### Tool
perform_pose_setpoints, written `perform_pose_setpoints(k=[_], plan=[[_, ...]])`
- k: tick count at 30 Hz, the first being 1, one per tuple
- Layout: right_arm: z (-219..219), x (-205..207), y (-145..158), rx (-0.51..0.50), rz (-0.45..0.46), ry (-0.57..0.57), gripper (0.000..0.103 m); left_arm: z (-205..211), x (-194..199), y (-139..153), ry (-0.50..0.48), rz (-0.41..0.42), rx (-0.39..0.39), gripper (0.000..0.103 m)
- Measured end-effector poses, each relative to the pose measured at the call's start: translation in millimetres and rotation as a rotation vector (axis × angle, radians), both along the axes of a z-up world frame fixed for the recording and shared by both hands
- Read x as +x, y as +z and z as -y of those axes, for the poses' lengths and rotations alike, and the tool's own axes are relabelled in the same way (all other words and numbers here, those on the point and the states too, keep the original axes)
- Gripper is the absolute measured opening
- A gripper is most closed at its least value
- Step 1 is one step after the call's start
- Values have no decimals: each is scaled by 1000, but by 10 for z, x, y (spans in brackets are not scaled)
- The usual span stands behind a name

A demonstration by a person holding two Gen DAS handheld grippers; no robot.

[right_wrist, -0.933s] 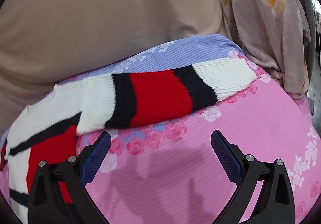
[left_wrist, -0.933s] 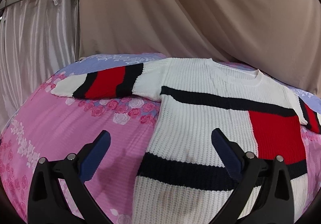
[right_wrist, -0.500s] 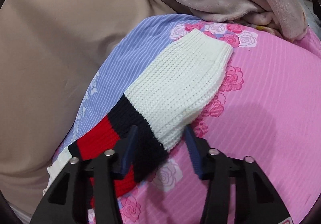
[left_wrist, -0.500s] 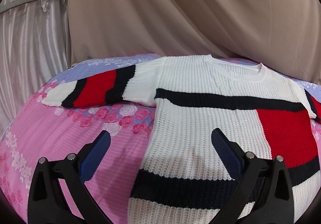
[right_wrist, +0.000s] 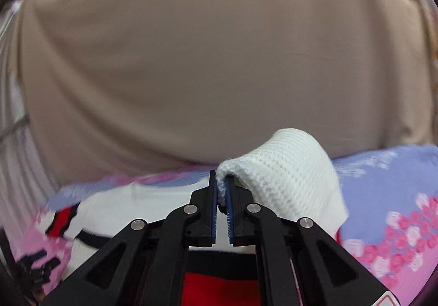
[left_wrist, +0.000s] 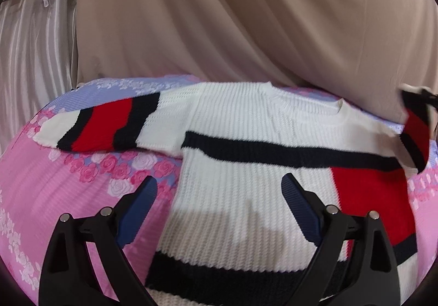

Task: Fold small clothes
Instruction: 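Fold the held sleeve across the sweater body with the right gripper and release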

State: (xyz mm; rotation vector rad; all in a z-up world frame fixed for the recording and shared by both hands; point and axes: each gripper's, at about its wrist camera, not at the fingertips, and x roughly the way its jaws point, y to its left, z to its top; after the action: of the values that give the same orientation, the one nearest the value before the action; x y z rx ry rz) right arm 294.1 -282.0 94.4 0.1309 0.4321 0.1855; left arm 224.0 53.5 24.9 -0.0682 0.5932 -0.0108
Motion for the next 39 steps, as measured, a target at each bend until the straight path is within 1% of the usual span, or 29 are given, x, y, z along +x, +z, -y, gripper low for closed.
perform_pose_setpoints(k=[1,2,3,4,6,7,8,9,10,12,13,15,16,17,19,20,22,24,27,28,30,32,33,34,35,36,37,38,39], plan=[[-391,105,-127,-48,-42,86,7,19,14,29,-1,7,-6,90],[-677,185,-264,-94,-77,145,7,35,35,51,0,11,-12,92],[-1001,241,-468,-168,-118,196,7,54,72,68,8,6,-15,93],[-1208,281,-640,-241,-149,220,11,62,113,80,4,-2,-25,96],[-1422,295,-948,-382,-180,217,14,57,242,88,-29,-39,-58,97],[-1416,251,-1011,-402,-190,210,17,42,299,79,-42,-57,-75,98],[-1325,190,-1028,-383,-201,204,19,9,387,52,-49,-87,-98,98],[-1196,107,-1001,-352,-202,188,27,-27,459,19,-55,-108,-129,98],[-1027,44,-971,-322,-198,160,40,-56,527,-21,-64,-125,-159,98],[-623,-123,-865,-263,-171,67,55,-106,676,-122,-54,-177,-217,98],[-401,-205,-819,-234,-160,7,59,-120,743,-167,-53,-199,-254,98],[-28,-289,-756,-167,-157,-102,62,-104,845,-236,-44,-236,-332,98],[135,-295,-730,-120,-167,-142,63,-73,874,-256,-43,-246,-349,98],[257,-259,-735,-65,-189,-152,63,-27,872,-265,-46,-248,-356,98],[374,-198,-746,5,-213,-144,62,125,808,-251,-72,-233,-322,98],[332,-139,-762,-3,-214,-146,62,177,767,-243,-84,-223,-293,98],[296,-29,-768,-64,-203,-173,62,321,670,-203,-106,-188,-219,98],[212,2,-823,-113,-202,-236,62,446,637,-162,-98,-166,-165,98],[344,-3,-881,-197,-192,-388,62,652,714,-119,-85,-163,-166,98],[421,1,-911,-194,-200,-415,63,738,768,-122,-73,-162,-156,98],[611,63,-977,-147,-240,-427,64,921,928,-183,-36,-166,-118,98],[711,159,-1047,-109,-286,-406,64,1045,1125,-307,20,-189,-93,98],[736,225,-1092,-90,-309,-380,64,1050,1188,-368,45,-205,-94,97],[751,288,-1135,-72,-335,-353,60,1041,1268,-440,68,-220,-105,89],[754,357,-1173,-51,-363,-318,52,1016,1324,-488,87,-236,-111,75],[753,377,-1186,-37,-376,-293,28,957,1367,-525,110,-234,-118,71],[761,355,-1133,-10,-350,-279,21,899,1359,-513,116,-208,-121,63],[792,281,-1034,34,-296,-270,20,842,1362,-499,113,-197,-132,52],[820,155,-921,81,-240,-266,19,767,1369,-487,105,-192,-155,45]])
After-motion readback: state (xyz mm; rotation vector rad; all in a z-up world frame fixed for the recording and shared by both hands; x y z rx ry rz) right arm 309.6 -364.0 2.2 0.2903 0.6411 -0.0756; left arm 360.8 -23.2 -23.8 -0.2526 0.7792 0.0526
